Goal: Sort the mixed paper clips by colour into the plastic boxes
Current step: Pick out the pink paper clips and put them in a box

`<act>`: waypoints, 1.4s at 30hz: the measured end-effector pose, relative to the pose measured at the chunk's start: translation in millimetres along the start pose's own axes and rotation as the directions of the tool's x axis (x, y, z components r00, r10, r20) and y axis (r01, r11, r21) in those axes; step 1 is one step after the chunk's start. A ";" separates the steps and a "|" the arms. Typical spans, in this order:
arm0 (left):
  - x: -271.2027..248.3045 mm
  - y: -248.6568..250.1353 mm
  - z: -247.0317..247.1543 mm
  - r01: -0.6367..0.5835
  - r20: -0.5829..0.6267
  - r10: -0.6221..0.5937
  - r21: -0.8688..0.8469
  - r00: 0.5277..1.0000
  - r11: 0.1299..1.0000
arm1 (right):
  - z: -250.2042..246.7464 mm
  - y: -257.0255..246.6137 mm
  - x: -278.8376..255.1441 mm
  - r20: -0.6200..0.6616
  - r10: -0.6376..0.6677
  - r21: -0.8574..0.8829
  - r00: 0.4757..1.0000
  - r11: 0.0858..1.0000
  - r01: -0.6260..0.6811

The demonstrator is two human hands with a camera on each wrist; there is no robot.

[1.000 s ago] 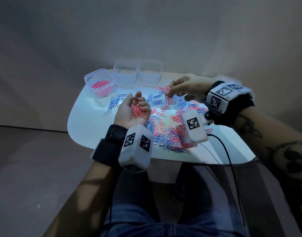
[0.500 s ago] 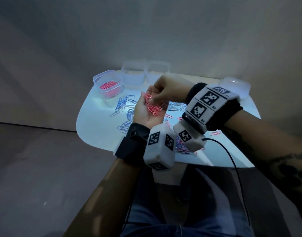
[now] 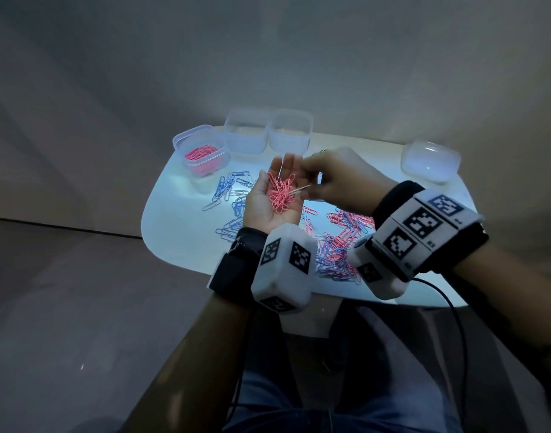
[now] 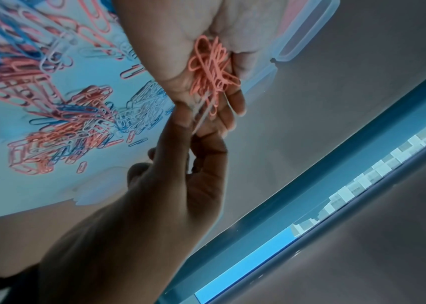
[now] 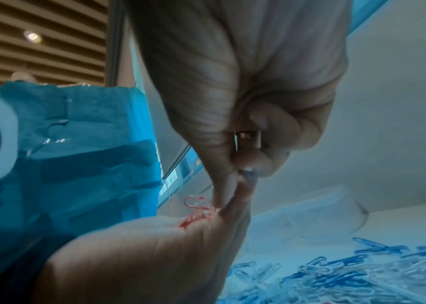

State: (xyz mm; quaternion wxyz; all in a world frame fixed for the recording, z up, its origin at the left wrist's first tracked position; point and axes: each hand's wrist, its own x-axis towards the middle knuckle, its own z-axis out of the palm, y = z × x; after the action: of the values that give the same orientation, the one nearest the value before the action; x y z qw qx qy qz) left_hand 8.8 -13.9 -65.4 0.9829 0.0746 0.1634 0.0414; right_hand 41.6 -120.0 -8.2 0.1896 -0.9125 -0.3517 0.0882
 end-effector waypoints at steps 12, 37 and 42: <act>-17.8 50.6 -16.0 -0.139 -0.136 0.125 -0.100 0.983 0.985 | 14.6 13.2 45.3 0.097 0.316 0.115 0.944 0.938 -0.326; -21.4 44.3 -22.5 0.061 -0.193 -0.064 -0.023 0.979 0.998 | 32.5 26.4 33.4 0.189 0.334 -0.170 0.924 0.937 -0.304; -23.0 45.6 -20.1 0.034 -0.195 -0.037 -0.017 0.980 0.999 | 34.9 17.1 30.9 0.178 0.332 -0.219 0.926 0.931 -0.292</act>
State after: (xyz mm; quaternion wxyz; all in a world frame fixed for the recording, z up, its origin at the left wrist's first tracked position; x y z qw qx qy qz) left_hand -22.0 31.2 -69.7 0.9632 0.0607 0.2599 0.0322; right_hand 64.5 -100.9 -47.8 0.0473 -0.9561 -0.2263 0.1803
